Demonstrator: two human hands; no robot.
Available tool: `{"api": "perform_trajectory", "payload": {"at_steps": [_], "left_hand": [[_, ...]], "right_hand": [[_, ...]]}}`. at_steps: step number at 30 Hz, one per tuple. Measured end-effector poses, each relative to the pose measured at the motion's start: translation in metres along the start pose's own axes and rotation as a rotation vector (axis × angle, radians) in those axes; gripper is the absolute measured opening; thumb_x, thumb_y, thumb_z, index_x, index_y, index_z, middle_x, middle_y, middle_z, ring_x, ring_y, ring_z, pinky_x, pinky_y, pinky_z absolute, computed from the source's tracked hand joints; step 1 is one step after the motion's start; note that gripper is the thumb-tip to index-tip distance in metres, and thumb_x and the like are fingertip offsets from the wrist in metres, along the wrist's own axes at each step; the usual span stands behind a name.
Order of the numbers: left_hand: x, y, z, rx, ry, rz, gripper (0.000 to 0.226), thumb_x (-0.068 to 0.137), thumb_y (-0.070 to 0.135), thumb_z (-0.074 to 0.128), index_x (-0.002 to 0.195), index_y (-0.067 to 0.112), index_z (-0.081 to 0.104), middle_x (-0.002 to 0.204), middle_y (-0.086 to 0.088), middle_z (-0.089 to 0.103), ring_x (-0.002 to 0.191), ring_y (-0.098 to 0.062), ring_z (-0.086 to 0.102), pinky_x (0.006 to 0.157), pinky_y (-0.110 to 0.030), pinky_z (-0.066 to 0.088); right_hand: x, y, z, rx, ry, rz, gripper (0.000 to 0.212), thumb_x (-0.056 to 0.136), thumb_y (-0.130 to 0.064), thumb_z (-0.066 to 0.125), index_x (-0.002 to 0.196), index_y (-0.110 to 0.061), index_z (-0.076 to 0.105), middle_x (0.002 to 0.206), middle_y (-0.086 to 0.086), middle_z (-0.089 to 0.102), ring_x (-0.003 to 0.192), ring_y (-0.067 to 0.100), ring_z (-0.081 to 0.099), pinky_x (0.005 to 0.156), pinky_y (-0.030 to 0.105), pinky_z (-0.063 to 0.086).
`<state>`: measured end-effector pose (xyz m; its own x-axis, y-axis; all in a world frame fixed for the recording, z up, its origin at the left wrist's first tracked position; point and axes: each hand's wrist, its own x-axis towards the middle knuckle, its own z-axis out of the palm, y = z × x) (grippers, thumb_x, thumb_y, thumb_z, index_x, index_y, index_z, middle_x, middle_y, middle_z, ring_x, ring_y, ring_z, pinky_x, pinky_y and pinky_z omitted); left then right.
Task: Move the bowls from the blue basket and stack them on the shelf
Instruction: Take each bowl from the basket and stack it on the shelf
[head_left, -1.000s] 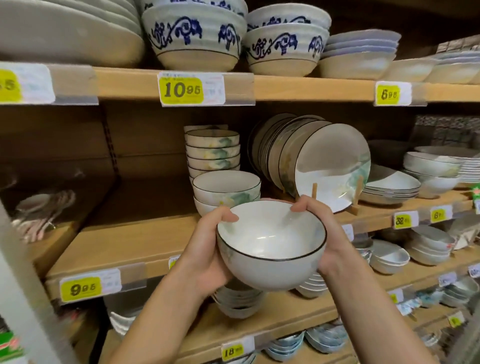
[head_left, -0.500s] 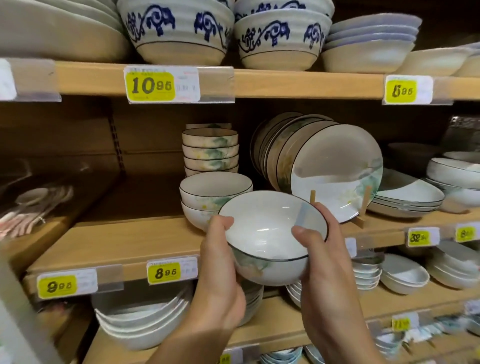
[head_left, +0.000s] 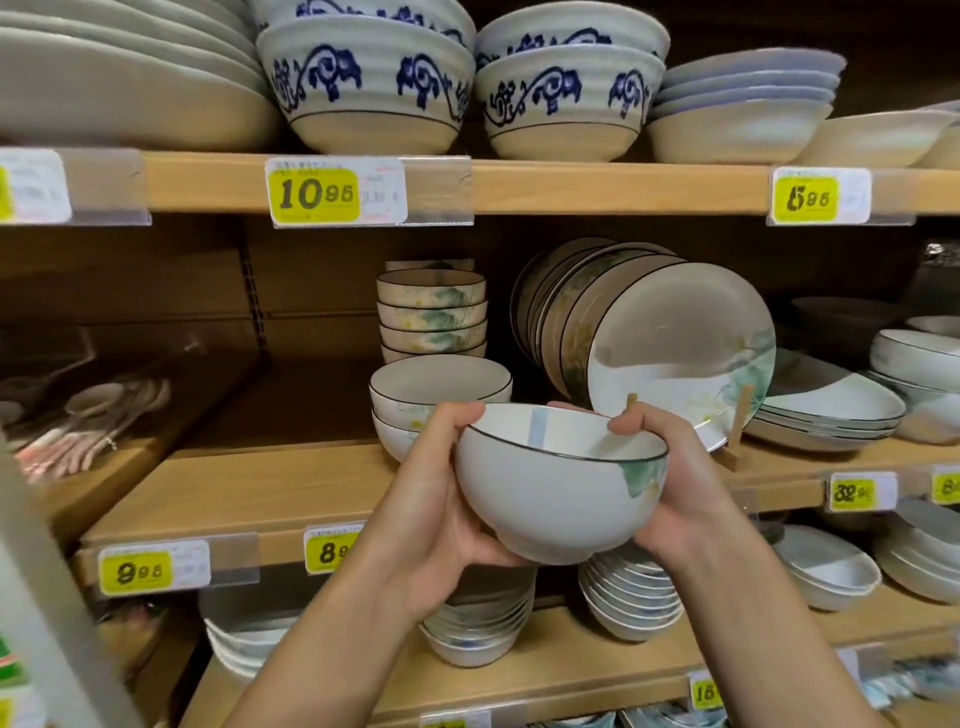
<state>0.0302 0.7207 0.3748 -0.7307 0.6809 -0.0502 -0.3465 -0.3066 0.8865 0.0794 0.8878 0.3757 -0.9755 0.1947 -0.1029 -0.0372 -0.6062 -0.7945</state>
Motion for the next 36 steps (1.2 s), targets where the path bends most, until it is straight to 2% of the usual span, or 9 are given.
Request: {"api": "perform_trajectory", "payload": {"at_steps": [6, 10, 14, 17, 21, 27, 29, 32, 36], "left_hand": [[-0.003, -0.01, 0.006, -0.031, 0.236, 0.193, 0.032, 0.092, 0.046, 0.042, 0.112, 0.032, 0.063, 0.101, 0.001, 0.076, 0.096, -0.023, 0.071, 0.077, -0.05, 0.059], [-0.008, -0.019, 0.013, -0.02, 0.272, 0.302, 0.042, 0.087, 0.05, 0.051, 0.126, 0.037, 0.054, 0.115, 0.002, 0.07, 0.108, -0.021, 0.066, 0.089, -0.054, 0.055], [-0.017, -0.015, 0.002, -0.013, 0.159, 0.233, 0.06, 0.073, 0.048, 0.068, 0.13, 0.034, 0.055, 0.122, -0.002, 0.066, 0.111, -0.025, 0.065, 0.078, -0.055, 0.057], [-0.014, 0.006, -0.017, -0.044, 0.01, 0.095, 0.049, 0.077, 0.049, 0.058, 0.118, 0.024, 0.069, 0.123, -0.011, 0.066, 0.116, -0.032, 0.062, 0.083, -0.063, 0.053], [-0.01, 0.027, -0.027, -0.01, -0.118, -0.072, 0.052, 0.078, 0.042, 0.054, 0.123, 0.02, 0.065, 0.124, -0.015, 0.066, 0.117, -0.038, 0.06, 0.096, -0.066, 0.044], [-0.015, 0.019, -0.03, 0.075, 0.072, 0.089, 0.034, 0.088, 0.028, 0.042, 0.115, 0.022, 0.063, 0.1, -0.006, 0.076, 0.098, -0.033, 0.07, 0.087, -0.06, 0.053], [-0.019, 0.019, -0.029, 0.1, 0.153, 0.142, 0.032, 0.091, 0.031, 0.041, 0.115, 0.022, 0.061, 0.097, -0.007, 0.076, 0.095, -0.033, 0.07, 0.085, -0.059, 0.054], [-0.022, 0.016, -0.026, 0.161, 0.236, 0.202, 0.031, 0.095, 0.041, 0.039, 0.118, 0.03, 0.056, 0.117, -0.01, 0.068, 0.107, -0.032, 0.064, 0.094, -0.057, 0.051], [-0.024, 0.012, -0.022, 0.216, 0.163, 0.249, 0.039, 0.09, 0.055, 0.046, 0.124, 0.037, 0.055, 0.126, -0.003, 0.063, 0.114, -0.027, 0.062, 0.093, -0.052, 0.052]], "right_hand": [[-0.019, 0.028, 0.006, -0.09, 0.171, -0.372, 0.027, 0.086, -0.04, 0.053, 0.103, -0.029, 0.071, 0.098, -0.005, 0.075, 0.085, 0.015, 0.072, 0.067, 0.035, 0.051], [-0.029, 0.05, 0.019, -0.146, 0.164, -0.532, 0.072, 0.056, -0.048, 0.067, 0.127, -0.044, 0.053, 0.116, -0.012, 0.068, 0.1, 0.007, 0.068, 0.076, 0.029, 0.054], [-0.017, 0.029, 0.02, 0.037, 0.15, -0.425, 0.043, 0.071, -0.024, 0.051, 0.109, -0.023, 0.069, 0.107, 0.008, 0.073, 0.095, 0.027, 0.068, 0.071, 0.037, 0.056], [-0.007, 0.011, 0.013, 0.08, 0.014, -0.254, 0.046, 0.063, -0.025, 0.048, 0.098, -0.013, 0.074, 0.099, 0.014, 0.074, 0.078, 0.031, 0.07, 0.066, 0.039, 0.058], [0.005, 0.001, 0.019, 0.021, -0.108, -0.02, 0.047, 0.066, -0.025, 0.044, 0.097, -0.009, 0.075, 0.101, 0.016, 0.07, 0.082, 0.035, 0.067, 0.076, 0.038, 0.055], [0.004, 0.01, 0.029, -0.109, -0.018, -0.159, 0.027, 0.074, -0.029, 0.057, 0.082, -0.013, 0.076, 0.084, 0.007, 0.073, 0.07, 0.021, 0.07, 0.066, 0.03, 0.053], [-0.008, 0.019, 0.023, -0.164, -0.016, -0.211, 0.036, 0.084, -0.042, 0.056, 0.097, -0.016, 0.077, 0.101, 0.008, 0.074, 0.091, 0.023, 0.071, 0.072, 0.037, 0.055], [-0.026, 0.029, 0.024, -0.206, -0.116, -0.272, 0.049, 0.078, -0.044, 0.062, 0.122, -0.023, 0.066, 0.124, 0.007, 0.067, 0.116, 0.03, 0.063, 0.078, 0.05, 0.058], [-0.02, 0.032, 0.03, -0.159, -0.015, -0.289, 0.039, 0.084, -0.018, 0.047, 0.118, -0.02, 0.066, 0.113, 0.007, 0.072, 0.11, 0.029, 0.066, 0.089, 0.05, 0.054]]}}
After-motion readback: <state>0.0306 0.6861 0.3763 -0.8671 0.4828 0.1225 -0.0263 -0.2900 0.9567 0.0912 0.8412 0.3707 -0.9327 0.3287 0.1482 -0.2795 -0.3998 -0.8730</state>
